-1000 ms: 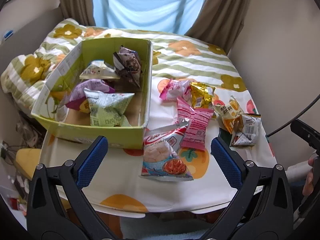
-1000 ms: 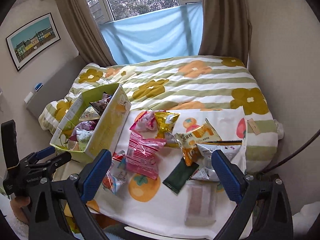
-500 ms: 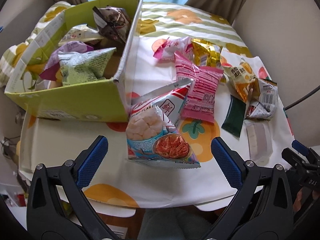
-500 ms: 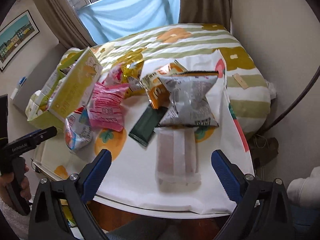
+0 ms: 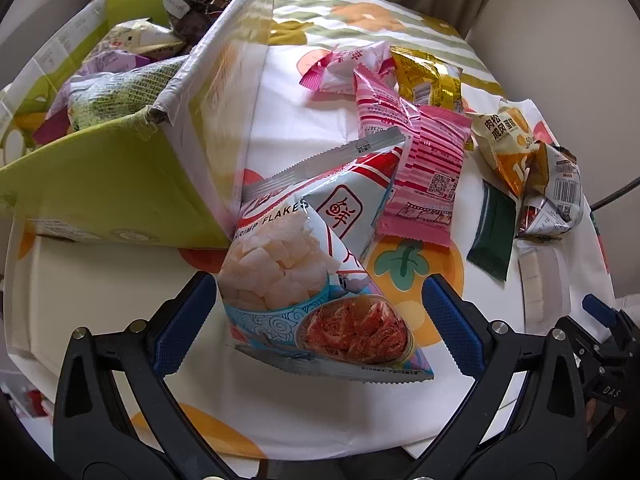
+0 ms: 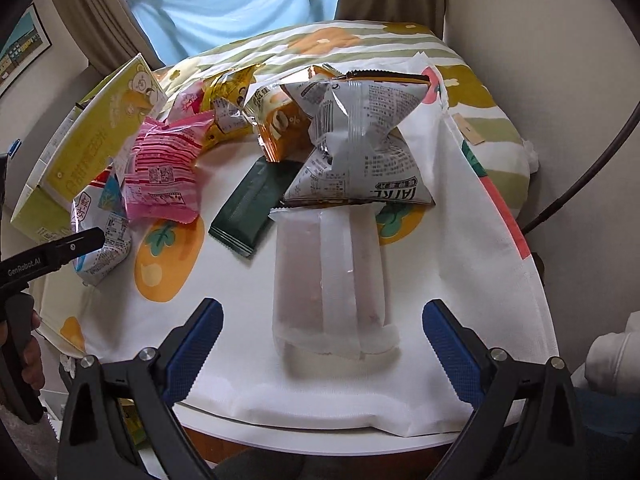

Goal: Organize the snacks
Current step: 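Grasp the white shrimp-flake bag with the left tool while the right tool grasps the white paper packet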

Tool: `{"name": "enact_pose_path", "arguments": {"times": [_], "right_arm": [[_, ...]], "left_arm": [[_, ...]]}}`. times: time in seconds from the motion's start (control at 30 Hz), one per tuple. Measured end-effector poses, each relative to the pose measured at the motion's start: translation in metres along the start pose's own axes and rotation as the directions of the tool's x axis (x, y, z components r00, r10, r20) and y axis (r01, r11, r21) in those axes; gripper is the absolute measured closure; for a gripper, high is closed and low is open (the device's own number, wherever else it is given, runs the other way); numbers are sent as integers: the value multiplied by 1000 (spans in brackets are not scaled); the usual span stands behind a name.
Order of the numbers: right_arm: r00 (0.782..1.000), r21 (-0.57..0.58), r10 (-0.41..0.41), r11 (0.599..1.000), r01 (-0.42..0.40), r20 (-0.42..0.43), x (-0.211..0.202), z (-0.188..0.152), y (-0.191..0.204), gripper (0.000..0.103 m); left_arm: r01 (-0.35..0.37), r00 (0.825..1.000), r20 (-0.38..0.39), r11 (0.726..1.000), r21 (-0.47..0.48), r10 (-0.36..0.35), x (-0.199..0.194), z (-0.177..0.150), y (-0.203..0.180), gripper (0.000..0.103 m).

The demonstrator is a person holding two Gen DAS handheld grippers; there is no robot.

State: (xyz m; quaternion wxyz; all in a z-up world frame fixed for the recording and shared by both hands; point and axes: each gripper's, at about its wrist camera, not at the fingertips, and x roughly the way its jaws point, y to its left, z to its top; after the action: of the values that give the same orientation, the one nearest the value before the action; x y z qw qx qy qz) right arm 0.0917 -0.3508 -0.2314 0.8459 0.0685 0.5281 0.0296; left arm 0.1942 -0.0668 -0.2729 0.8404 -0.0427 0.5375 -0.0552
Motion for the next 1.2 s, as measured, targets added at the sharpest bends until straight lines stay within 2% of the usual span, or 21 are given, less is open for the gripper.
{"name": "enact_pose_path", "arguments": {"times": [0.07, 0.1, 0.27, 0.33, 0.4, 0.7, 0.83, 0.97, 1.07, 1.13, 1.2], "right_arm": [[1000, -6, -5, 1000, 5, 1, 3, 0, 3, 3], [1000, -11, -7, 1000, 7, 1, 5, 1, 4, 3], [1000, -18, -13, 1000, 13, -5, 14, 1, 7, 3], [1000, -15, -18, 1000, 18, -7, 16, 1, 8, 3], [1000, -15, -26, 1000, 26, -12, 17, 1, 8, 3], [997, -25, -69, 997, 69, -19, 24, 6, 8, 4], [996, -42, -85, 996, 83, -32, 30, 8, 10, 14], [995, -57, -97, 994, 95, -36, 37, 9, 14, 19], [993, -72, -115, 991, 112, -37, 41, 10, 17, 28], [987, -94, -158, 984, 154, -40, 43, 9, 19, 43], [986, -100, -159, 983, 154, -40, 42, 8, 18, 44]], "left_arm": [[12, 1000, -12, 1000, 1, -12, 6, 1, 0, 5], [13, 1000, -20, 1000, 5, -13, 8, 0, 0, 14], [18, 999, -37, 998, 65, -16, 12, -2, -6, 23], [19, 999, -31, 997, 71, -16, 10, -2, -6, 30], [18, 999, -28, 997, 74, -16, 10, -2, -6, 41], [11, 1000, -12, 994, 105, -10, -4, -8, -7, 44], [10, 1000, -5, 990, 140, -9, -10, -11, -14, 44], [4, 1000, 1, 987, 161, -4, -16, -15, -14, 44], [3, 1000, 3, 987, 158, -4, -21, -17, -13, 44], [-2, 1000, 7, 988, 157, 1, -26, -19, -13, 44], [-5, 1000, 13, 988, 153, 3, -31, -19, -12, 44]]}}
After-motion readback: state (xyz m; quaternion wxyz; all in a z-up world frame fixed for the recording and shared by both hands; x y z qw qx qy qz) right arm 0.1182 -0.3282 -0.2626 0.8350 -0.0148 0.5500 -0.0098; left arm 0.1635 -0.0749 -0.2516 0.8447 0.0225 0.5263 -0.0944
